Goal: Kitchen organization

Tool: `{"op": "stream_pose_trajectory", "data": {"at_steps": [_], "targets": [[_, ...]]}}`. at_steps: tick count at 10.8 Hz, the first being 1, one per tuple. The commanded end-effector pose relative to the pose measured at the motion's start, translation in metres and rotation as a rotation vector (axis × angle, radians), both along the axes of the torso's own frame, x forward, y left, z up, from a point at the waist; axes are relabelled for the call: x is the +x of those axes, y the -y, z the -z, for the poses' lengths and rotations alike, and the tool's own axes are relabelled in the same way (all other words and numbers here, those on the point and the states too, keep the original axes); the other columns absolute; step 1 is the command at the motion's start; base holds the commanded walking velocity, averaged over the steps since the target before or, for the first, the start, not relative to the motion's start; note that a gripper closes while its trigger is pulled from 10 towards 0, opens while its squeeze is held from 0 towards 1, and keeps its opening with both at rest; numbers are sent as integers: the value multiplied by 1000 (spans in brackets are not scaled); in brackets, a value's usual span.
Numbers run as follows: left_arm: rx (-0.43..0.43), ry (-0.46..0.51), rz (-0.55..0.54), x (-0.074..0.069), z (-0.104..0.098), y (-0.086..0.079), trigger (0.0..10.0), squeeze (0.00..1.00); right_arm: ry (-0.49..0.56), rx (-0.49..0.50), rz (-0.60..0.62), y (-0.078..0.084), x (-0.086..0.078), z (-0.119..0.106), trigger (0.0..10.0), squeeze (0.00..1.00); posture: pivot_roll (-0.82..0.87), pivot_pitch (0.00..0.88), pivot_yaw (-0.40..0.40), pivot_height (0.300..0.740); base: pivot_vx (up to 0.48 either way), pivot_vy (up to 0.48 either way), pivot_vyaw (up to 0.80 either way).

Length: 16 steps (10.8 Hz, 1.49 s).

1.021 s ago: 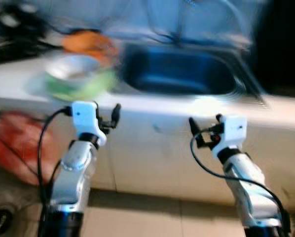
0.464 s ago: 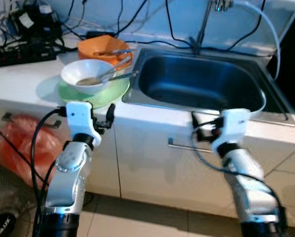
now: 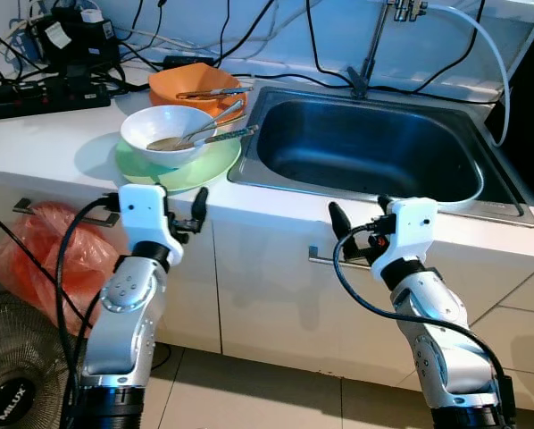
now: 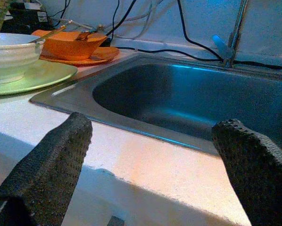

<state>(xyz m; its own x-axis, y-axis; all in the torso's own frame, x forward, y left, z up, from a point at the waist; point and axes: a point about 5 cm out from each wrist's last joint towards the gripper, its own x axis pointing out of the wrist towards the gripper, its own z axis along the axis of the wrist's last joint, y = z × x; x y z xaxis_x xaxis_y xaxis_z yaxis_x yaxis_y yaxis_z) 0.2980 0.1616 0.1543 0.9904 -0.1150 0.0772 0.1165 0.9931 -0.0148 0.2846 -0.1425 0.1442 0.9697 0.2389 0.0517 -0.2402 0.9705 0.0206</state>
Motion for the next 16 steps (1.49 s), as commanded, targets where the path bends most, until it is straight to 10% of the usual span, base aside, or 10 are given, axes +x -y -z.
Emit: {"op": "stream_pose_trajectory", "data": {"at_steps": [1, 16], "targets": [[-4, 26, 21, 2, -6, 4, 10000, 0, 35, 13, -3, 0, 2, -8, 10000, 0, 59, 5, -35, 740, 0, 0, 0], [-16, 70, 55, -2, -12, 7, 10000, 0, 80, -6, -84, -8, 0, -14, 10000, 0, 66, 10, -47, 740, 122, 0, 0]]}}
